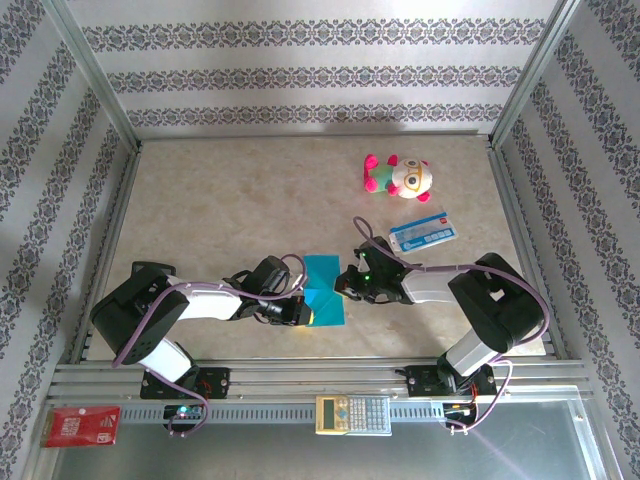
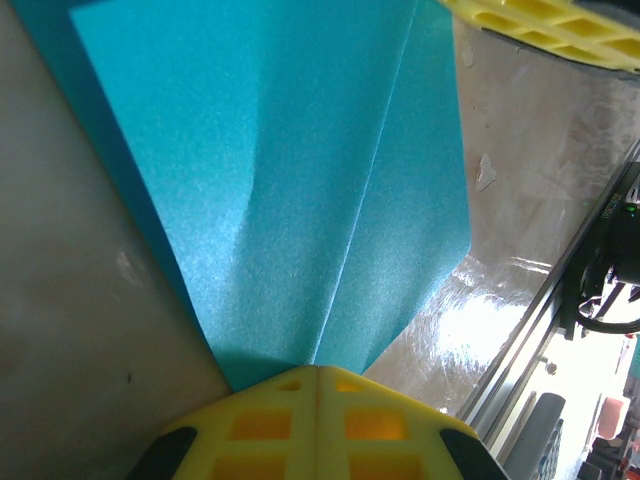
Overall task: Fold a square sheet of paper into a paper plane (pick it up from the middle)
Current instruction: Fold the triangle a second time at the center of the table.
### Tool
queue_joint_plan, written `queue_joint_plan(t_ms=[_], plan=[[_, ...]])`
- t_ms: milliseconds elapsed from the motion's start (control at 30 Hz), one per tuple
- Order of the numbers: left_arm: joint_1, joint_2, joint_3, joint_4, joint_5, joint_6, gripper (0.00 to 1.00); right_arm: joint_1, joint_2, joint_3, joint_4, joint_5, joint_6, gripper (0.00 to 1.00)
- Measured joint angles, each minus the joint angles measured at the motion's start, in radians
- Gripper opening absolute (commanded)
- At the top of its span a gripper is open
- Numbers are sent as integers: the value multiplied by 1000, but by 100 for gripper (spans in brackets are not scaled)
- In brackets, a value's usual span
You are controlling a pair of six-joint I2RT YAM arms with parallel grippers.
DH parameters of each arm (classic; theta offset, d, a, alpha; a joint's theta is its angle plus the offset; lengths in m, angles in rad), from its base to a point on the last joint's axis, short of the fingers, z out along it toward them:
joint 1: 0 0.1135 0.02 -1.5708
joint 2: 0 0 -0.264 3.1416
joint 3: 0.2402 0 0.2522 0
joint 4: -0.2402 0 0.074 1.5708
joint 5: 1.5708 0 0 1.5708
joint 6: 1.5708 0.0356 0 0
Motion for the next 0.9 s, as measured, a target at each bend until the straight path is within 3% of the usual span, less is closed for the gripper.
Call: queue_joint_plan(t_ms=[300,533,767,900], plan=[[0,2,8,-11,0,1,0,-67,6,14,-16,-10,-30,1],[0,16,45,-61,5,7,0,-137,-71,16,-81,69,-70,4],[0,5,114,-164,-29,-9,24,-36,-176,13,-95,103,-79,7],[2,-90,164,-196,-43,-28,34,24,-202,5,-101,115,-79,9]])
